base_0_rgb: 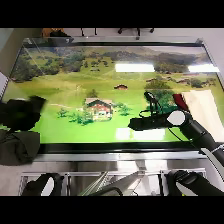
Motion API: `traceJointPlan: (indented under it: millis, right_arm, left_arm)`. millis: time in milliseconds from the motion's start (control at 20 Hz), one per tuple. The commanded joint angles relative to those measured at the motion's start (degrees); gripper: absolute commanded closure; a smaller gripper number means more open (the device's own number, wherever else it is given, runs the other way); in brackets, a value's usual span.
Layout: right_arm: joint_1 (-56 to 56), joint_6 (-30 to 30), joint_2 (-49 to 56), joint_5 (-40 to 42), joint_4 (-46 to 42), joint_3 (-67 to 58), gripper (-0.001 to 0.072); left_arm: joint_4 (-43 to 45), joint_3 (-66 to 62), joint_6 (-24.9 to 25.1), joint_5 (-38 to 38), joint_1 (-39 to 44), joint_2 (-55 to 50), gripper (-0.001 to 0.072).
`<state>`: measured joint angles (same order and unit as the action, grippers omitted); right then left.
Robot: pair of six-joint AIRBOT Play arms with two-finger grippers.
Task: Fold the shirts.
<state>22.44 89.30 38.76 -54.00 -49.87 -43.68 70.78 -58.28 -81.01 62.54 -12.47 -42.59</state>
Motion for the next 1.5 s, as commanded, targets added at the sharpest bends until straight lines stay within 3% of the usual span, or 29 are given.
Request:
traceJointPlan:
  millis: [0,300,700,750,800,850,1000,1200,1350,1450]
  right_arm:
    - [0.04,0.02,-0.07,0.0,0.02,0.02,0.0683]
    - [0.04,0.02,0.17,0.61,0.02,0.02,0.0683]
    - [0.04,-0.11,0.2,2.12,0.0,0.02,0.0683]
    - [0.04,-0.22,0.2,2.14,0.0,0.02,0.0682]
    - [0.04,-0.2,0.2,2.12,0.02,0.02,0.0682]
    - [0.04,-0.17,0.2,2.12,0.07,0.02,0.0682]
    - [0.04,-0.2,0.2,2.12,0.2,0.02,0.0683]
    - [0.04,0.15,0.22,2.16,0.28,0.02,0.0683]
    - [0.04,0.26,0.22,2.1,5.05,0.02,0.0682]
    - [0.04,0.24,0.22,2.16,7.82,0.02,0.0683]
  left_arm:
    - [9.4,-9.01,1.07,-3.02,-16.09,-10.93,0.0026]
    - [11.13,-12.44,-0.96,0.48,-29.16,-33.88,0.0025]
    - [10.21,-12.44,-0.92,-6.99,-29.75,-50.73,0.0044]
    - [10.19,-12.44,-0.92,-7.23,-29.57,-51.76,0.0206]
    - [10.14,-12.44,-0.9,-6.84,-29.59,-52.26,0.051]
    - [10.1,-12.59,-0.33,-6.01,-29.57,-52.3,0.0692]
    - [3.63,-16.15,2.51,-0.2,-29.57,-49.55,0.0693]
    - [-19.98,-22.73,9.46,3.98,-27.02,-38.16,0.0693]
    - [-34.21,-28.17,11.65,3.98,-18.29,-28.87,0.0693]
    - [-34.29,-30.42,11.58,3.82,-8.37,-25.09,0.0693]
